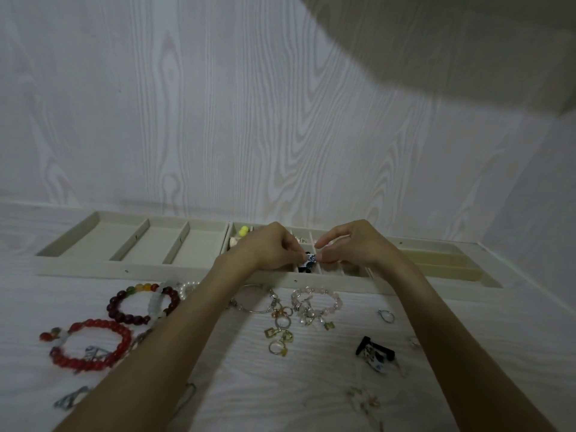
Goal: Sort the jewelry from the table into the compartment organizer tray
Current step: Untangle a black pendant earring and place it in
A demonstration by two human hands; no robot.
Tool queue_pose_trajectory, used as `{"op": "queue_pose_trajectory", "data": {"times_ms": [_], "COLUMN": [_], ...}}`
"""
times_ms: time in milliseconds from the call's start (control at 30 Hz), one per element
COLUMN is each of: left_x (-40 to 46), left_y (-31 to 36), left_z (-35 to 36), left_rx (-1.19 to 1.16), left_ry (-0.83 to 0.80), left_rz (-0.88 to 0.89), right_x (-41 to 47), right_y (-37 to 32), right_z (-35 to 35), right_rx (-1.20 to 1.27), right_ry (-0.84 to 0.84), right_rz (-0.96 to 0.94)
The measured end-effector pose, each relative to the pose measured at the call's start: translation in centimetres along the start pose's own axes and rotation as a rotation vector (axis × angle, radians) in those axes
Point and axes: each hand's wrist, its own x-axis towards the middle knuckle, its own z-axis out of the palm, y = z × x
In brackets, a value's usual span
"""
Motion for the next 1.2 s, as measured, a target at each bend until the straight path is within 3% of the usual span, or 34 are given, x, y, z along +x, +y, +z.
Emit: {"op": "queue_pose_trajectory", "data": {"times_ms": [200,467,667,800,967,1200], "left_x": [0.0,0.0,-0.4,-0.4,-0.5,0.3], "left_y": [0.2,0.9,1.1,1.3,1.4,0.9], "left_z": [0.2,0.4,0.0,-1.2,-1.7,-1.0], "left_rx": [0.068,0.334,0.323,0.292,0.315,0.448], "left_ry": [0.020,0.132,0.153,0.034,-0.173,-0.243], "left_rz": [0.013,0.079,0.061,0.029,0.029,0.063], "right_x": [0.1,0.3,0.7,0.9,0.9,0.0], "right_y": [-0.2,-0.3,0.5,1.2,0.7,-0.7], "right_z": [0.0,0.7,1.6,2.0,1.9,-0.3], "right_rx": [-0.138,-0.338,-0.335,-0.245,-0.317,-0.668], "right_ry": [0.005,0.017,0.007,0.030,0.029,-0.126], "right_rz": [0.015,-0.073,-0.119,-0.131,-0.165,-0.224]}}
